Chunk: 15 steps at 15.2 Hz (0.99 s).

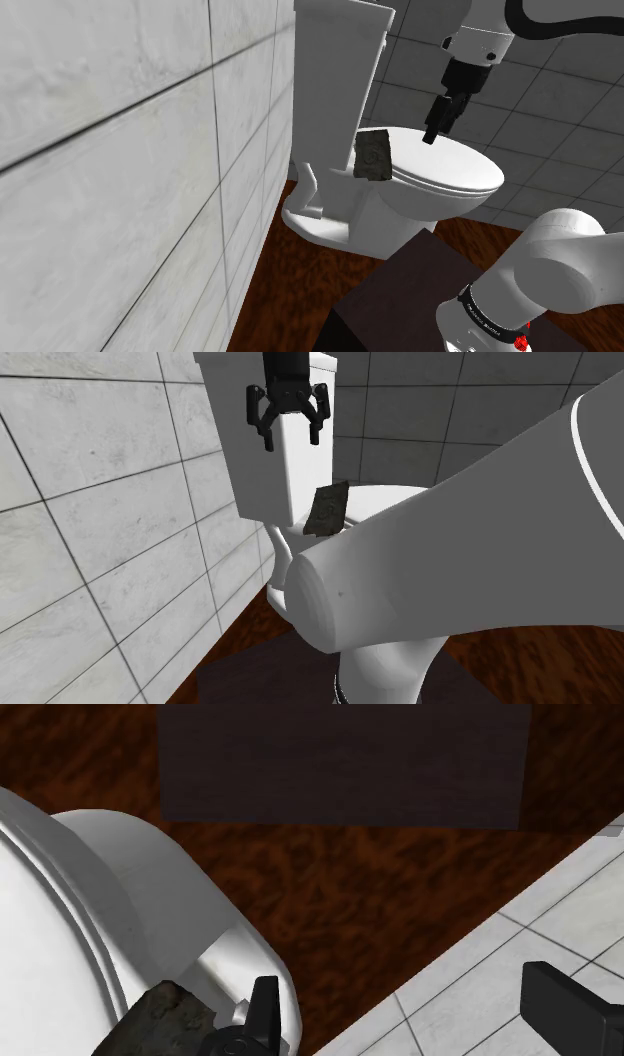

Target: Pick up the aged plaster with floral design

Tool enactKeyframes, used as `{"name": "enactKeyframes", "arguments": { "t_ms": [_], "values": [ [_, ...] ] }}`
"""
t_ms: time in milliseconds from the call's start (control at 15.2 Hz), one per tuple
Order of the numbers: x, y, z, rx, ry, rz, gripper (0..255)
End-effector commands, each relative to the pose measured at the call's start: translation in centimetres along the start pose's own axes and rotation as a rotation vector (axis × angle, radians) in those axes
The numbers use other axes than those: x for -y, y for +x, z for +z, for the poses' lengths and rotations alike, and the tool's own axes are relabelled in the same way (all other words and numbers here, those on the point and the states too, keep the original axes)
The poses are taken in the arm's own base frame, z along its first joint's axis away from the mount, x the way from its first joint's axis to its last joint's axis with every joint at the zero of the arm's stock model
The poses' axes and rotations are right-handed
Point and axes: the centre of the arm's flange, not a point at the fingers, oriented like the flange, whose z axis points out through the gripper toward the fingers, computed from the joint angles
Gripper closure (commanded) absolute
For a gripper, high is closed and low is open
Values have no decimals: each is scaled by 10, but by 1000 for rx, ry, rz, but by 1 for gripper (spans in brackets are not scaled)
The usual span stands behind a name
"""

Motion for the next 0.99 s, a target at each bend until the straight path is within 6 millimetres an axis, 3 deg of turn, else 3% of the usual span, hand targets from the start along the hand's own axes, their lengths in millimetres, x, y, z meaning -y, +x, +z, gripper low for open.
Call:
{"name": "enactKeyframes", "arguments": {
  "t_ms": [0, 462, 924],
  "values": [
    [0, 0, 0, 0, 0, 0, 0],
    [-103, 39, 23, -74, 184, 25, 0],
    [-201, 77, 62, -148, 368, 51, 0]
  ]
}}
